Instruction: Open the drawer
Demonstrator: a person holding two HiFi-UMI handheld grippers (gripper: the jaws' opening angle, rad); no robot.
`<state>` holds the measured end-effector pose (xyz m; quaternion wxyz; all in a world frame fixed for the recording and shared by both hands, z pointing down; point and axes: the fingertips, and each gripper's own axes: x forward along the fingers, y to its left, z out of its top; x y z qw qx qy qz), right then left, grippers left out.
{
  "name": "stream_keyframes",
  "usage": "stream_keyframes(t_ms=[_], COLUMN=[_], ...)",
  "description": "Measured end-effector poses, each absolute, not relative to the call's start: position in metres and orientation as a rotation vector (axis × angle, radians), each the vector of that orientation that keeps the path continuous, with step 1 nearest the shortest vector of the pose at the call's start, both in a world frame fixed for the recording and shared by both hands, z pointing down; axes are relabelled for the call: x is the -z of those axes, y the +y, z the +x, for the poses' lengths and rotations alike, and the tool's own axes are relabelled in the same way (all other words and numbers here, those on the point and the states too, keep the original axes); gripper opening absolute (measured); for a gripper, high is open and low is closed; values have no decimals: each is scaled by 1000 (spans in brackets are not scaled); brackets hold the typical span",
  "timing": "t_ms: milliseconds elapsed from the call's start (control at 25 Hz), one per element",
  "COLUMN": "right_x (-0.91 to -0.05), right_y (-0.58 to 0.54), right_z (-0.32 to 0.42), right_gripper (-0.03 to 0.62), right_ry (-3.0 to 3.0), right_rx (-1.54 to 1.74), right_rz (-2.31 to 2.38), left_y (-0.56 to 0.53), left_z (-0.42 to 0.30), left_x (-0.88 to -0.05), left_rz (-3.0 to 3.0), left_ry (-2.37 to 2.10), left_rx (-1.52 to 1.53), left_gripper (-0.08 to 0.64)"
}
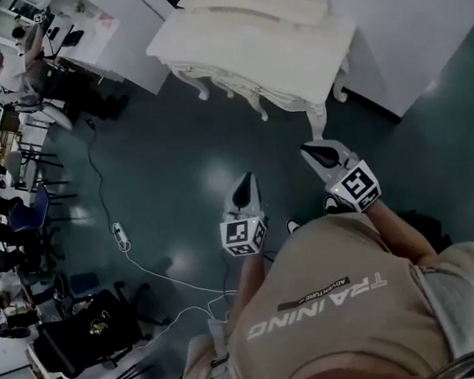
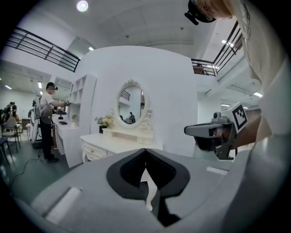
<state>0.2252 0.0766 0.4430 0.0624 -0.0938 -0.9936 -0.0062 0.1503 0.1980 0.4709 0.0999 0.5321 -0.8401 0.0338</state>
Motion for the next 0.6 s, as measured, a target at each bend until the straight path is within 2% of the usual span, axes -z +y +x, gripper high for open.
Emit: stream_keyframes(t_ms=[240, 600], right_x=[-457, -499], right_y=[50, 34], right_z=[248, 251], right_gripper=[3, 3], right_ry=[-2990, -2972], right_rx=[-69, -192], right_rz=[-207, -224], left_y=[175, 190], left_z=[175, 185], left_x=[-473, -524], left_rz=[1569, 1420], left_ry=[-2413, -2378], left_rx=[-83, -122], left_gripper=[8, 8])
